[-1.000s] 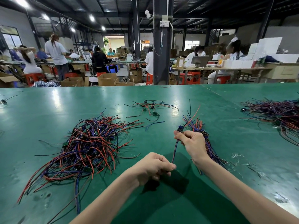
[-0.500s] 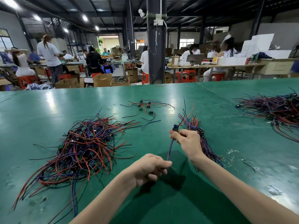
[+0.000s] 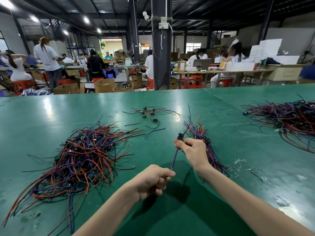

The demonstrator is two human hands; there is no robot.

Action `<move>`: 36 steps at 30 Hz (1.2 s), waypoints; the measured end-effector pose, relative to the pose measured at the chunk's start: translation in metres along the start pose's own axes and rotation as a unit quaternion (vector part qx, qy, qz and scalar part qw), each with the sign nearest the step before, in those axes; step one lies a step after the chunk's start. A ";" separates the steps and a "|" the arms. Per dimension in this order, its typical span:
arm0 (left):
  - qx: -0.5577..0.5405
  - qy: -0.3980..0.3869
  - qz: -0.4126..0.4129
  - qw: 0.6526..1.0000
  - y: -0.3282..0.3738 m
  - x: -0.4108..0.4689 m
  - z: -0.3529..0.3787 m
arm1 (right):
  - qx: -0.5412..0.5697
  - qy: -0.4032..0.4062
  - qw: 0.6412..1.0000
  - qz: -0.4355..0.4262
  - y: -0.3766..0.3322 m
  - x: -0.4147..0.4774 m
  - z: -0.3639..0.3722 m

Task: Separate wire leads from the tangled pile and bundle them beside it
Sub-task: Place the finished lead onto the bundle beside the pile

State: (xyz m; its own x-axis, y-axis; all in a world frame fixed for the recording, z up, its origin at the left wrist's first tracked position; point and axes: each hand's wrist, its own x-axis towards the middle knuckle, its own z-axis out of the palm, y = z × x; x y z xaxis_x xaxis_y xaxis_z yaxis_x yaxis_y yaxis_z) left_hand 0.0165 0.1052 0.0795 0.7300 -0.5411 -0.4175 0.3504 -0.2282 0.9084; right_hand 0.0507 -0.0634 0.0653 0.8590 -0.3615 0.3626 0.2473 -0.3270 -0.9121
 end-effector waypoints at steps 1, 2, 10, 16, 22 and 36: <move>0.002 0.002 -0.002 1.000 0.000 0.000 0.000 | 0.002 -0.001 1.000 0.001 0.000 0.000 0.001; 0.002 0.003 -0.004 1.000 0.000 0.000 -0.001 | 0.003 0.000 1.000 0.000 -0.001 0.000 0.001; 0.003 -0.005 -0.011 1.000 0.002 -0.001 0.000 | -0.011 -0.005 1.000 -0.004 0.002 -0.001 0.002; 0.017 -0.024 -0.017 0.999 0.004 -0.005 0.000 | -0.013 -0.015 1.000 -0.002 0.003 -0.002 0.004; 0.031 -0.082 -0.027 0.996 0.005 -0.009 -0.004 | 0.017 -0.031 0.999 0.024 0.000 -0.004 0.007; 0.045 -0.086 0.103 0.990 -0.002 0.001 -0.023 | 0.229 -0.274 0.899 0.253 -0.029 -0.026 0.014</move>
State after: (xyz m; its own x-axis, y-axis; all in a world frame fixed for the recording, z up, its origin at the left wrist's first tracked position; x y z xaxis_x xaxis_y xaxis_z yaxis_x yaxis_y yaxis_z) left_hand 0.0297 0.1237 0.0763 0.6663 -0.7122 -0.2208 0.1460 -0.1658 0.9753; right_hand 0.0271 -0.0327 0.0794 0.9744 0.1632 -0.1549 -0.1862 0.1979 -0.9624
